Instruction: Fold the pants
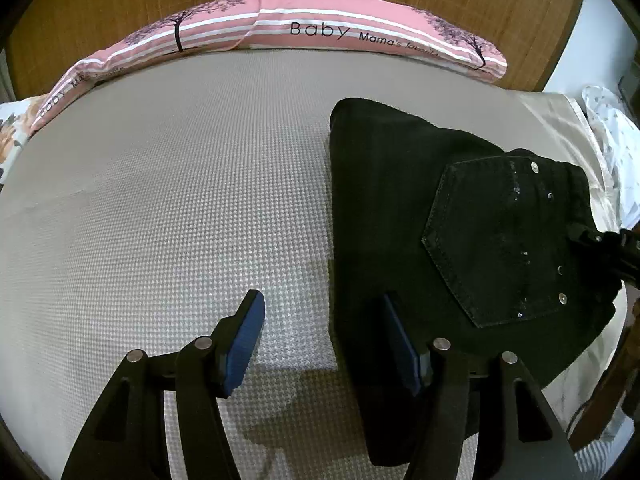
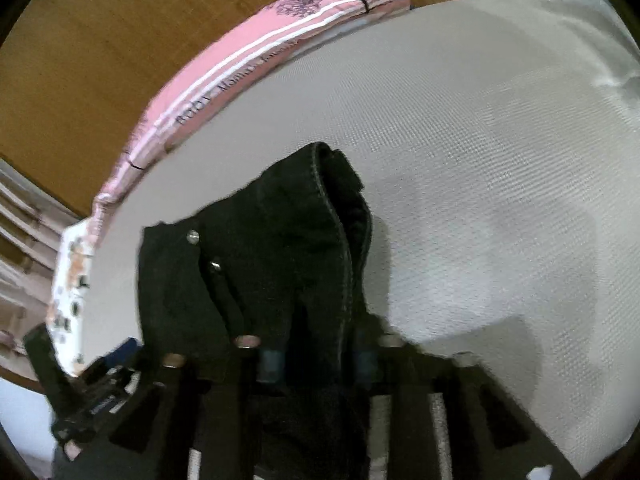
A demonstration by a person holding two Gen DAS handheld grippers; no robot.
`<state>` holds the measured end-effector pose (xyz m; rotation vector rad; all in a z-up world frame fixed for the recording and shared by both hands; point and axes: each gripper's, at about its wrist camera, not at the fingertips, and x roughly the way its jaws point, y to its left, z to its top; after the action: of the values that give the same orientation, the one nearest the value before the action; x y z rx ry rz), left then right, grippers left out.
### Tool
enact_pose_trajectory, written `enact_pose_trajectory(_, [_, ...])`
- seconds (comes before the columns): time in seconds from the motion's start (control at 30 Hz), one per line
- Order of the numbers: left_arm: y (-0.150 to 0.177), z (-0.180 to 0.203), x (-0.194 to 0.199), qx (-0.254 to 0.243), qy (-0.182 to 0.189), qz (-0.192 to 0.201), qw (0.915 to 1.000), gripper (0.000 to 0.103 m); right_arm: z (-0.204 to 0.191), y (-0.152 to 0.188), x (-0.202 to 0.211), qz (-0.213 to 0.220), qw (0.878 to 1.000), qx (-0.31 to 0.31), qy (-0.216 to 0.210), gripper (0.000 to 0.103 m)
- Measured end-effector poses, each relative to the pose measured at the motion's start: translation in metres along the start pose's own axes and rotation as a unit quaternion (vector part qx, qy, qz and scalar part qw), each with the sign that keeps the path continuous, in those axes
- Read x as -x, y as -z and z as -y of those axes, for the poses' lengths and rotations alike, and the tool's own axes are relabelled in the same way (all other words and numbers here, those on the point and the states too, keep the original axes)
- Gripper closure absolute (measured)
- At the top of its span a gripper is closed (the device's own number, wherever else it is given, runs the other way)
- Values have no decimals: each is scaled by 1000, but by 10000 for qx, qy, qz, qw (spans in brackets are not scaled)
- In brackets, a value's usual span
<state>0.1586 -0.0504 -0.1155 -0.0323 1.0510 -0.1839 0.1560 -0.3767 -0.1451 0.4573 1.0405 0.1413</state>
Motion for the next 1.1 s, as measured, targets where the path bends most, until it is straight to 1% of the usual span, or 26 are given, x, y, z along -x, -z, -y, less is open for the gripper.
enact_pose_trajectory(0.13, [1,3,2,-53,-53,3,10000,42,-2,10,10,25,9999,-4,135,66])
enact_pose_trajectory(0.33, [9,9,7,-235,-121,36,9996,42,-4,35,26,-22,9991,134,391,58])
enact_pose_trajectory(0.43, [12,10,7,-285,-170,40,9994,42,-2,46,25,-98,9987,168,469,59])
enact_pose_trajectory(0.53, [16,12,8,-322,-206,41,9993,42,1,51,26,-121,9989,34,446,60])
enact_pose_trajectory(0.67, [20,15,9,-413,-295,52,9987,42,-1,56,26,-136,9985,123,525,60])
enact_pose_trajectory(0.77, [23,17,9,-434,-327,65,9985,42,4,57,27,-177,9990,-53,416,60])
enact_pose_trajectory(1.0, [30,17,11,-513,-352,189,9979,42,7,61,27,-172,9993,-182,292,61])
enact_pose_trajectory(1.1, [31,16,10,-502,-326,213,9980,41,10,61,25,-171,9992,-249,261,58])
